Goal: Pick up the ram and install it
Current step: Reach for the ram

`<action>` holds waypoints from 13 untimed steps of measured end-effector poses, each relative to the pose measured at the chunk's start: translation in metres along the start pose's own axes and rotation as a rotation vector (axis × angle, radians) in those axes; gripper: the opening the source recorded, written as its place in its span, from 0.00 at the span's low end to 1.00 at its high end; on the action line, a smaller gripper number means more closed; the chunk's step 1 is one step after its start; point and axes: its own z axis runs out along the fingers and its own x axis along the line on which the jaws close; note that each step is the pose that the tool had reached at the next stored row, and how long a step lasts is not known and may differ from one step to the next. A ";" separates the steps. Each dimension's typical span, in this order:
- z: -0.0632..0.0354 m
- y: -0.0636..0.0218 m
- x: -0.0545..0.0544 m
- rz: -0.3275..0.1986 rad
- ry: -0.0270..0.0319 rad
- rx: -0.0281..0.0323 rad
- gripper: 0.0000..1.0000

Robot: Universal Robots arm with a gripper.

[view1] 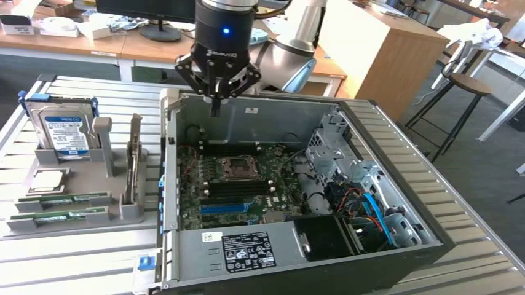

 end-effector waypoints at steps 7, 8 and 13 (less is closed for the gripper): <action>-0.0006 -0.0018 0.024 0.000 0.0001 0.0000 0.10; -0.0007 -0.0021 0.028 0.000 0.0001 0.0001 0.10; -0.0010 -0.0033 0.044 0.000 0.0000 0.0000 0.10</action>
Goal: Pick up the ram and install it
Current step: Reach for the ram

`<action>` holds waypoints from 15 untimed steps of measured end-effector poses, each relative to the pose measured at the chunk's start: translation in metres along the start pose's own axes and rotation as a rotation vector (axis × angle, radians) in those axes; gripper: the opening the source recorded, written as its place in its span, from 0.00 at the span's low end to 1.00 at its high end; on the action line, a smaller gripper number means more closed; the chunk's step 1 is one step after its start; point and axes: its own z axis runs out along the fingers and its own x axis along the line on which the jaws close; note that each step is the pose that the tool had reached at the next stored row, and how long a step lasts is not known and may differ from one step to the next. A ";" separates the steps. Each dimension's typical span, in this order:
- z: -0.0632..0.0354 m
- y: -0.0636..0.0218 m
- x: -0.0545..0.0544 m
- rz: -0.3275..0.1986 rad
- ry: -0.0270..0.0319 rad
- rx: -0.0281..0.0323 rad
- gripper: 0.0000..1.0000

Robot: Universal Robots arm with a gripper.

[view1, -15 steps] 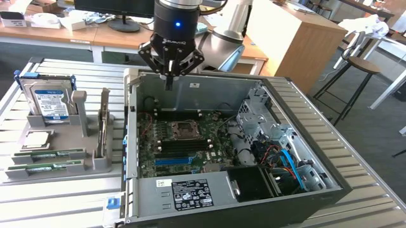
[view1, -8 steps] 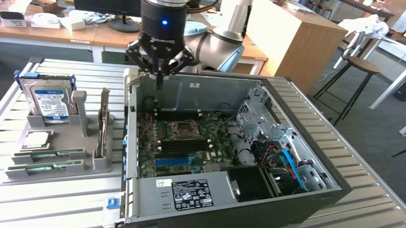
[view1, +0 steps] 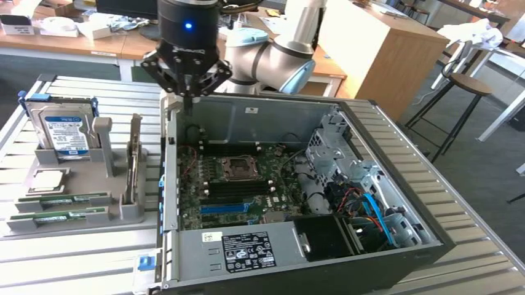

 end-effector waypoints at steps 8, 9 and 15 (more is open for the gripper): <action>-0.0004 -0.0017 0.022 0.000 0.0000 0.0000 0.10; -0.0005 -0.0019 0.025 0.000 0.0000 0.0000 0.10; -0.0007 -0.0033 0.044 0.000 0.0000 0.0001 0.10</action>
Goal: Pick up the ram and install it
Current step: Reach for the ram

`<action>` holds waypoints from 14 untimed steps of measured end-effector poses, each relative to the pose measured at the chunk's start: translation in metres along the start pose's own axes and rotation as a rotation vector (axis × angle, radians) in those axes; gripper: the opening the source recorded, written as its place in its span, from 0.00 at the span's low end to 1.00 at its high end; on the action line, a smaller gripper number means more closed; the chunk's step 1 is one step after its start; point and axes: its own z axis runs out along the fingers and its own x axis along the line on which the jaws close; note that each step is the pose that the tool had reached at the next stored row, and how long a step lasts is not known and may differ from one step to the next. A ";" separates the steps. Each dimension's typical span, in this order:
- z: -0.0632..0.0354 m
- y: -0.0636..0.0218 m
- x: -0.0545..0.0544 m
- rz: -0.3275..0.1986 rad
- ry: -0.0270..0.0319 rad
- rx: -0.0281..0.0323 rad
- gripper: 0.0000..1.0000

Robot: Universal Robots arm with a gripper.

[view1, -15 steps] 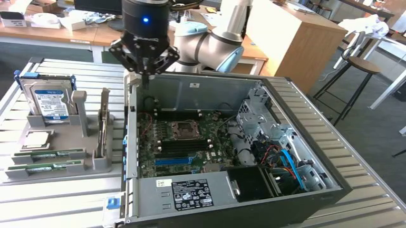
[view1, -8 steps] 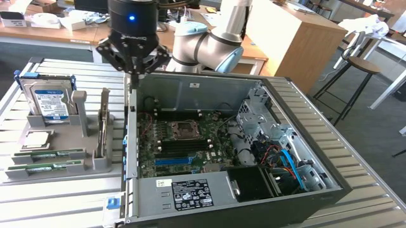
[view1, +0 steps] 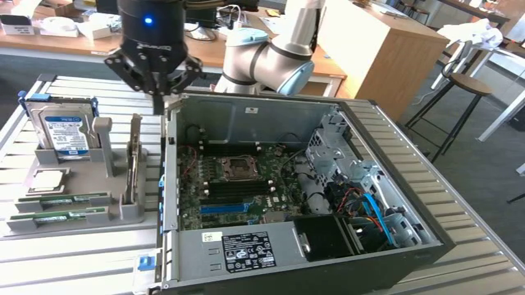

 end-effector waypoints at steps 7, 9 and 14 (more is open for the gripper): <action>-0.0002 -0.0018 0.025 0.000 0.0000 -0.0001 0.10; -0.0003 -0.0024 0.032 0.000 0.0000 0.0000 0.10; -0.0006 -0.0035 0.047 0.000 0.0000 0.0000 0.10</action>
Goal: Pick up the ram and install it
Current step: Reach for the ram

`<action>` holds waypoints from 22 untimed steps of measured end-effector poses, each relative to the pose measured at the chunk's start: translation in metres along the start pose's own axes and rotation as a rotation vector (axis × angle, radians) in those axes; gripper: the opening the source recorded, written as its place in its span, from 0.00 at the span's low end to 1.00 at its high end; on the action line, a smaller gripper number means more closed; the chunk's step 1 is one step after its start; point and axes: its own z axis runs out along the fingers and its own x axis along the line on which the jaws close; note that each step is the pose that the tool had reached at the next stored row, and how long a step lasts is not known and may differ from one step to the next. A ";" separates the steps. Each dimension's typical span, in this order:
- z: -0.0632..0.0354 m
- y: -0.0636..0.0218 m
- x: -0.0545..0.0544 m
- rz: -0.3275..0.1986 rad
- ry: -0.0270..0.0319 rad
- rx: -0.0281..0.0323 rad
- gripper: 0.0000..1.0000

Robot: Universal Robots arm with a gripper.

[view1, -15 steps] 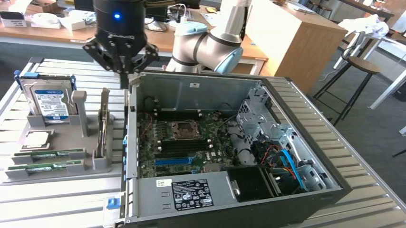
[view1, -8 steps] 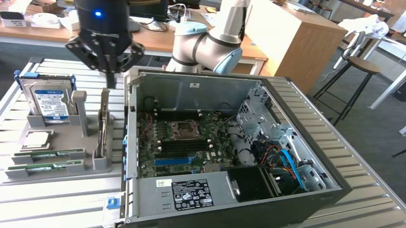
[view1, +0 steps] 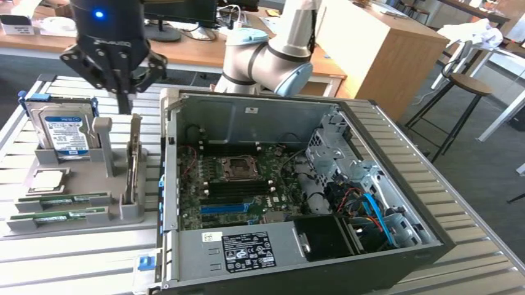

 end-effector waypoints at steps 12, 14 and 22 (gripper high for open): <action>-0.0005 -0.0028 0.038 0.000 -0.0001 -0.0001 0.10; -0.0006 -0.0033 0.044 0.000 0.0000 0.0000 0.10; -0.0009 -0.0052 0.068 0.000 0.0000 0.0000 0.10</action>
